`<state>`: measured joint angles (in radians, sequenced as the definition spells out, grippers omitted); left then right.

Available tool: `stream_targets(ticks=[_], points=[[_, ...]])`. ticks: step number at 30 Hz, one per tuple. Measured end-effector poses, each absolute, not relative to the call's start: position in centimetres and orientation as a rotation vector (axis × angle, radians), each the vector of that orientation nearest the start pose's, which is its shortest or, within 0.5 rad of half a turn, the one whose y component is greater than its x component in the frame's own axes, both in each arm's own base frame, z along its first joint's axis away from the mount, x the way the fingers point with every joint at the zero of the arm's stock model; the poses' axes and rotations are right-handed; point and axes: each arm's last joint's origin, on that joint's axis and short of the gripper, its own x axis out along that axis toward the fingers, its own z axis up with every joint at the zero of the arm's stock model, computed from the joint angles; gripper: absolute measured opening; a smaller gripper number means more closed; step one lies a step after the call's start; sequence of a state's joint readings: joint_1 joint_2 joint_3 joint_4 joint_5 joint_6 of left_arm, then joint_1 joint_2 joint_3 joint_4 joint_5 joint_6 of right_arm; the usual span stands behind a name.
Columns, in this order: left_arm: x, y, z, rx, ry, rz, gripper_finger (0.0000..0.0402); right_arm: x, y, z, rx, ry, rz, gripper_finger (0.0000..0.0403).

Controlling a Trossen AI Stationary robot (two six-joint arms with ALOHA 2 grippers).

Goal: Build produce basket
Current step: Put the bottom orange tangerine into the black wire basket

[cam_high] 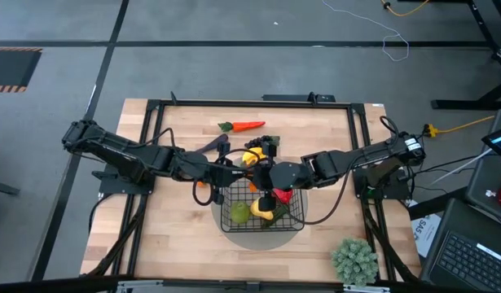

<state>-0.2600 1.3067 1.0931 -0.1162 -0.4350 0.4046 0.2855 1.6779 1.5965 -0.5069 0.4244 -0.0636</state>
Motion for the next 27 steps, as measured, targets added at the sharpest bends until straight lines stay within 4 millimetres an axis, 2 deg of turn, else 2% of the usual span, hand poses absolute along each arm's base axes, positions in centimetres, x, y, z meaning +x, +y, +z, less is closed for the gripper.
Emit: stream_targets(ticks=[7,11,16,22,27], points=[[28.3,-6.3,33.4,0.534,0.371,0.196,0.0076,36.2,9.3,35.0,-0.264,0.596,-0.122,0.0000],[27.2,-6.3,33.7,0.576,0.419,0.352,0.0095,35.8,9.2,34.6,-0.258,0.644,-0.169,0.0000],[25.6,-6.8,33.6,0.648,0.497,0.501,0.0096,35.3,8.9,34.2,-0.296,0.699,-0.269,0.0000],[23.2,-7.3,34.0,0.619,0.510,0.579,0.0097,35.0,8.7,34.0,-0.332,0.728,-0.316,0.0000],[19.9,-6.0,35.1,0.479,0.497,0.612,0.0097,34.2,8.3,34.5,-0.357,0.745,-0.351,0.0000]])
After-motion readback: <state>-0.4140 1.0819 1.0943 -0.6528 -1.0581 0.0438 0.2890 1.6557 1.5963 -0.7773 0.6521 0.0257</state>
